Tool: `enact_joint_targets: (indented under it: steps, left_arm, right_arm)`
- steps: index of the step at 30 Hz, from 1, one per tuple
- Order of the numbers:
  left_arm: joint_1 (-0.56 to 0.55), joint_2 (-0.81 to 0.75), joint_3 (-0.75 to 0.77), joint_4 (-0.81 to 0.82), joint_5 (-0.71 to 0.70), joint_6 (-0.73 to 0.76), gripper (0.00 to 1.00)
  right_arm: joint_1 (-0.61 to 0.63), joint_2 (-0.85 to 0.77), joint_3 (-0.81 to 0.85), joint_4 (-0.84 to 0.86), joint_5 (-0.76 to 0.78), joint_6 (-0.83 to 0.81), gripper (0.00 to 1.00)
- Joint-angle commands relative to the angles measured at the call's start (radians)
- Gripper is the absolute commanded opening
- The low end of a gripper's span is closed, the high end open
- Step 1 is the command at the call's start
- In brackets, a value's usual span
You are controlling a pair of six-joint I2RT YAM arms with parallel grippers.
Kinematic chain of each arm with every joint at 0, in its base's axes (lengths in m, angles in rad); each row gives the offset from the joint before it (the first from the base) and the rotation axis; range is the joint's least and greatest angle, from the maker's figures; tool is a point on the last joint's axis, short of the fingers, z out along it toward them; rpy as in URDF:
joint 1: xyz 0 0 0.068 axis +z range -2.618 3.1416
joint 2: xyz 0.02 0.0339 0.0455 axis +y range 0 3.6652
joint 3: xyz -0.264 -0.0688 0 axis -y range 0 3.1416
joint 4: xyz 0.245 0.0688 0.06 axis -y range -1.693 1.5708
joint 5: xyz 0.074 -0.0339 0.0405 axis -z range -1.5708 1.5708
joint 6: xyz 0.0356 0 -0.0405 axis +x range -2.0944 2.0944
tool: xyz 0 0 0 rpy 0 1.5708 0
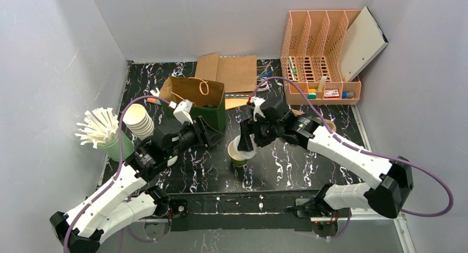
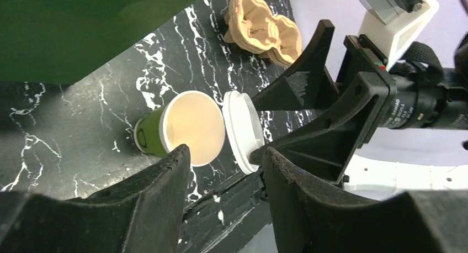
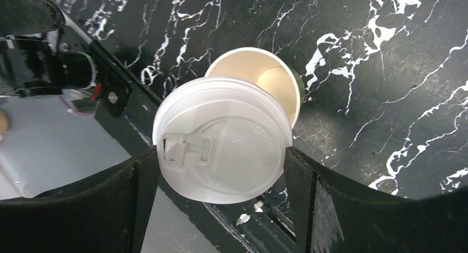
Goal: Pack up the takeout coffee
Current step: Close the cup lid on the coffee cup.
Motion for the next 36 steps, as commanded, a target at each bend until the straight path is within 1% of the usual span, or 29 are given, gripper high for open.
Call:
enact_joint_targets:
  steps: [1,4,8,14,19,23,36]
  left_arm:
    - [-0.005,-0.018,-0.03,-0.023,-0.058,0.024,0.49]
    - [-0.004,-0.026,-0.055,-0.023,-0.078,0.026,0.49]
    - [-0.004,-0.055,-0.089,-0.021,-0.106,0.025,0.48]
    - [-0.004,-0.063,-0.14,-0.016,-0.118,0.017,0.48]
    - [-0.004,-0.043,-0.168,0.013,-0.103,0.02,0.48]
    - [-0.004,-0.021,-0.179,0.038,-0.09,0.024,0.5]
    - [-0.004,0.014,-0.209,0.077,-0.081,0.009,0.51]
  right_arm:
    - [0.078,0.053,0.088,-0.049,0.164,-0.05,0.8]
    - [0.132,0.108,0.131,-0.083,0.278,-0.064,0.8]
    - [0.193,0.163,0.18,-0.128,0.391,-0.077,0.8]
    - [0.245,0.22,0.212,-0.151,0.466,-0.094,0.8]
    - [0.252,0.243,0.226,-0.156,0.473,-0.109,0.81]
    - [0.254,0.252,0.233,-0.152,0.463,-0.123,0.84]
    - [0.255,0.291,0.252,-0.14,0.429,-0.15,0.86]
